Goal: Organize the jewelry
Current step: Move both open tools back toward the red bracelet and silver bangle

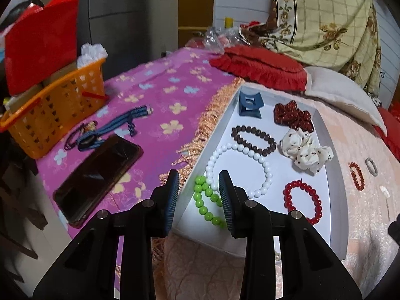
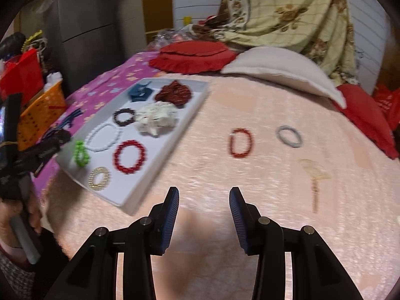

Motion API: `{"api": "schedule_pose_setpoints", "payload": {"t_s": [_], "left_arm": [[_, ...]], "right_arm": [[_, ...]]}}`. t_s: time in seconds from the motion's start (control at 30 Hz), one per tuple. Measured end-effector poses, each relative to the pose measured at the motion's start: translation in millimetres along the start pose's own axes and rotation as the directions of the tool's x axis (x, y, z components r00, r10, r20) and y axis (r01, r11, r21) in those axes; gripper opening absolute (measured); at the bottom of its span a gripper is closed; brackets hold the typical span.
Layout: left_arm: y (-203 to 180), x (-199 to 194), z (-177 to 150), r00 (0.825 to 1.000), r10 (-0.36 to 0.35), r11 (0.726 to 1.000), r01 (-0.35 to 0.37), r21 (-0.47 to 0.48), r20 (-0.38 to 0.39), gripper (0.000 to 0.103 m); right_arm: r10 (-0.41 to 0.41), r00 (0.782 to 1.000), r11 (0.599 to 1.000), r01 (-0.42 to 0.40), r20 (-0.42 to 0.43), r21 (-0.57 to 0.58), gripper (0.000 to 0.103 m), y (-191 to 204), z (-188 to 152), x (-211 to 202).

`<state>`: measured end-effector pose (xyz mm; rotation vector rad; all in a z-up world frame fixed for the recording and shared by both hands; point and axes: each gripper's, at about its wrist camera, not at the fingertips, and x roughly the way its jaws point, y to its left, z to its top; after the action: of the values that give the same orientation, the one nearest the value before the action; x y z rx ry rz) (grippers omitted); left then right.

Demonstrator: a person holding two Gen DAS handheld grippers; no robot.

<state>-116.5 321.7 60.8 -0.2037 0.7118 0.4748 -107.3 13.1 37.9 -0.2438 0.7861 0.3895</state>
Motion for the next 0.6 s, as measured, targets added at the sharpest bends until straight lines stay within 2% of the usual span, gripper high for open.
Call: {"api": "schedule_pose_setpoints", "payload": {"t_s": [0.17,0.3,0.6], "left_arm": [[-12,-18,-8,0.998,-0.038,0.999,0.038,0.003,-0.048,0.032],[-34,-40,-15,0.996,-0.070,0.996,0.073,0.050,-0.055,0.032],[-88,-68,-23,0.989,-0.133,0.979,0.141,0.144,-0.070,0.032]], "right_arm": [[-0.053,0.998,0.999,0.053,0.018,-0.008,0.040,-15,-4,-8],[-0.096,0.995,0.995,0.097,0.032,-0.016,0.040,-24,-8,-10],[-0.121,0.992,0.993,0.121,0.026,0.018,0.040,-50,-14,-9]]}}
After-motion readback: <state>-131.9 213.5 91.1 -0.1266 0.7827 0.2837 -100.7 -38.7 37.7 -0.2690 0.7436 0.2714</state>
